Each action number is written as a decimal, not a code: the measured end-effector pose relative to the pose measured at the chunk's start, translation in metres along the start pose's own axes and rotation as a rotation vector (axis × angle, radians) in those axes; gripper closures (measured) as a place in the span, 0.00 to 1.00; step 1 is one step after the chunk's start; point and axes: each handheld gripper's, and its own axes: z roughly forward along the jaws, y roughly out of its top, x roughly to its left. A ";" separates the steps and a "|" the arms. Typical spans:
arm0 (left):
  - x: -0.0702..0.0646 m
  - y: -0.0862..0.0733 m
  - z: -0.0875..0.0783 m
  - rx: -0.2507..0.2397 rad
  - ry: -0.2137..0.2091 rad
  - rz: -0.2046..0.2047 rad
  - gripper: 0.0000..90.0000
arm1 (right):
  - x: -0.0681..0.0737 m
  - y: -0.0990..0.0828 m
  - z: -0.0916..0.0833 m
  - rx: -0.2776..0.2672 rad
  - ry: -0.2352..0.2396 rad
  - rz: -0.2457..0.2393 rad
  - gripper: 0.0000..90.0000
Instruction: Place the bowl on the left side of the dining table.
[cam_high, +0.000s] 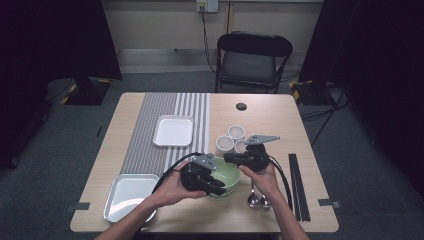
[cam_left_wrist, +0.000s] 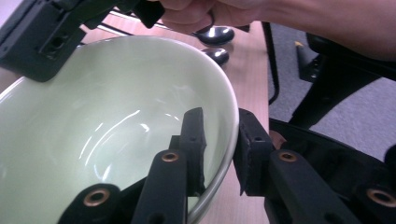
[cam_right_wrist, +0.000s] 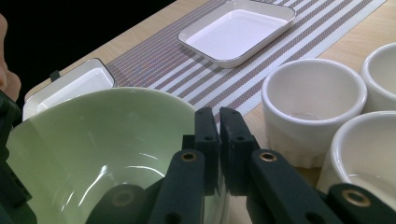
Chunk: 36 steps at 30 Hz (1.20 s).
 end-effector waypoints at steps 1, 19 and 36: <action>0.000 0.001 0.000 0.005 -0.002 -0.001 0.86 | 0.000 0.000 0.000 0.001 0.001 -0.001 0.96; 0.004 0.012 -0.002 -0.039 -0.034 -0.030 0.93 | 0.001 -0.004 -0.004 0.014 -0.004 -0.011 0.93; -0.003 0.017 0.005 0.060 0.021 -0.018 0.90 | 0.000 -0.005 -0.004 0.020 -0.007 -0.009 0.96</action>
